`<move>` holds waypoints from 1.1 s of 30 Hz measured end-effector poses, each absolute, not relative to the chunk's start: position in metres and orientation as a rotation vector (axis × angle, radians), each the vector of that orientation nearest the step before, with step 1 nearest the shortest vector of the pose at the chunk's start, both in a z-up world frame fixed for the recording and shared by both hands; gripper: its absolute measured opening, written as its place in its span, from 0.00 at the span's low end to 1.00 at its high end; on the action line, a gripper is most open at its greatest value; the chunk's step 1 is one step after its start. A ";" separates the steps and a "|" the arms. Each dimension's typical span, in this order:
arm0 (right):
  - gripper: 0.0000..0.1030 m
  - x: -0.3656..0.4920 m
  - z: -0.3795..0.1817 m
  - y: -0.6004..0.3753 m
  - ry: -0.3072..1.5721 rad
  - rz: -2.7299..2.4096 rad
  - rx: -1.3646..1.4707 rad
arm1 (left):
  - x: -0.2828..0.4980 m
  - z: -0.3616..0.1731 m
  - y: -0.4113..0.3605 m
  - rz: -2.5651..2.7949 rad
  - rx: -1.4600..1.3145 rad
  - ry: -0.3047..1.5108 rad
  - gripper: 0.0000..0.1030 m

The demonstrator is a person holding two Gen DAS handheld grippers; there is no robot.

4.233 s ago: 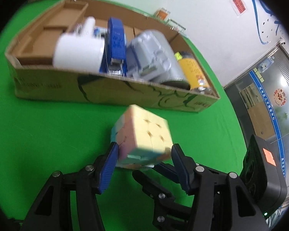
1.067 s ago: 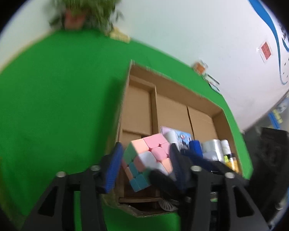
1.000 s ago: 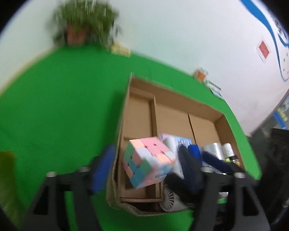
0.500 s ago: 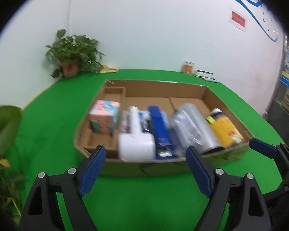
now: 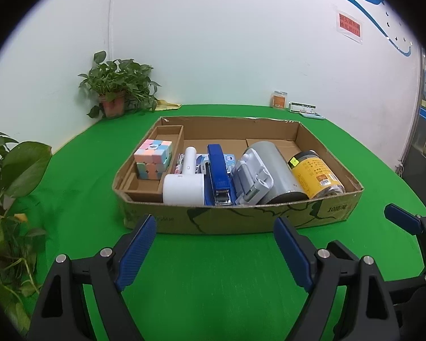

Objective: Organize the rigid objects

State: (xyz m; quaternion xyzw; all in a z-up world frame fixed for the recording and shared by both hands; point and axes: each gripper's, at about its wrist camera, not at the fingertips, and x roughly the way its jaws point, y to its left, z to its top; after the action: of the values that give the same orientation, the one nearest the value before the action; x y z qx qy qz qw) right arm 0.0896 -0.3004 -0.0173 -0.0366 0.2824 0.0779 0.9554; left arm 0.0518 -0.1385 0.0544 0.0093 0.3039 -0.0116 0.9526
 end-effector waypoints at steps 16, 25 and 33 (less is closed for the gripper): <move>0.99 0.071 -0.018 -0.306 0.587 0.128 -0.064 | 0.041 0.052 -0.138 -0.007 0.022 0.639 0.83; 0.99 0.069 -0.017 -0.304 0.583 0.098 -0.058 | 0.041 0.050 -0.134 -0.006 0.024 0.643 0.83; 0.99 0.072 -0.021 -0.300 0.601 0.075 -0.065 | 0.045 0.044 -0.135 -0.015 0.031 0.657 0.83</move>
State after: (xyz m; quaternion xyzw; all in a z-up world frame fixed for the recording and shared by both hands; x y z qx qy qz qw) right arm 0.0718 -0.2998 -0.0209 -0.0320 0.2957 0.0371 0.9540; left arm 0.0453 -0.1349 0.0436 0.0151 0.3225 -0.0073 0.9464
